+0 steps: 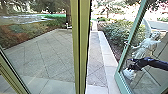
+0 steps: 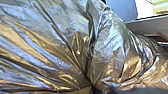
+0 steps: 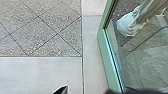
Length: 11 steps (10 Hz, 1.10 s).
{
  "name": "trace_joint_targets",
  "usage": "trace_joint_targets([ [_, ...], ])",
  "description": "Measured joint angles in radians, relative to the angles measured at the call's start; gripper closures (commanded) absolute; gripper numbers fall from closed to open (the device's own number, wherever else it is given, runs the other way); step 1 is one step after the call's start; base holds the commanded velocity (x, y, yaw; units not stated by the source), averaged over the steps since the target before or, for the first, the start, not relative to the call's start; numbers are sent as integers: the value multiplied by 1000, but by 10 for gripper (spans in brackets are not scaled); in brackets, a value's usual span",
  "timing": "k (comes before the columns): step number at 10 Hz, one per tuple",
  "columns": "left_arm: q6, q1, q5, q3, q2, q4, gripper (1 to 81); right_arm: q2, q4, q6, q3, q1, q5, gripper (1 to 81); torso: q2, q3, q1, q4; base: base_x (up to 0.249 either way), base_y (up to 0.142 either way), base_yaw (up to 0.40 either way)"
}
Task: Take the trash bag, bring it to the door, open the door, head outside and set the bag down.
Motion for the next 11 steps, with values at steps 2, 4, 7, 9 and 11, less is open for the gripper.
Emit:
trace_joint_targets([
  [2, 1, -1, -4, 0, 4, 1, 811, -71, 8, 8, 186, -79, -1, 10, 0, 0, 0, 0, 0, 0, 0],
  [4, 4, -5, -5, -1, 8, 1, 811, -138, 11, 28, 359, -191, 4, 10, 0, 0, 0, 0, 0, 0, 0],
  [7, 9, -13, -7, -1, 16, 1, 811, -210, 13, 58, 508, -510, 133, 10, 0, 0, 0, 0, 0, 0, 0],
  [9, 15, -16, -5, -2, 18, 3, 811, -224, 11, 71, 521, -731, 236, 10, 0, 7, 0, 0, 0, 0, 0],
  [11, 16, -16, 5, -14, 22, 3, 811, -201, 9, 79, 531, -894, 346, 10, 0, 56, 0, 0, 0, 0, 0],
])
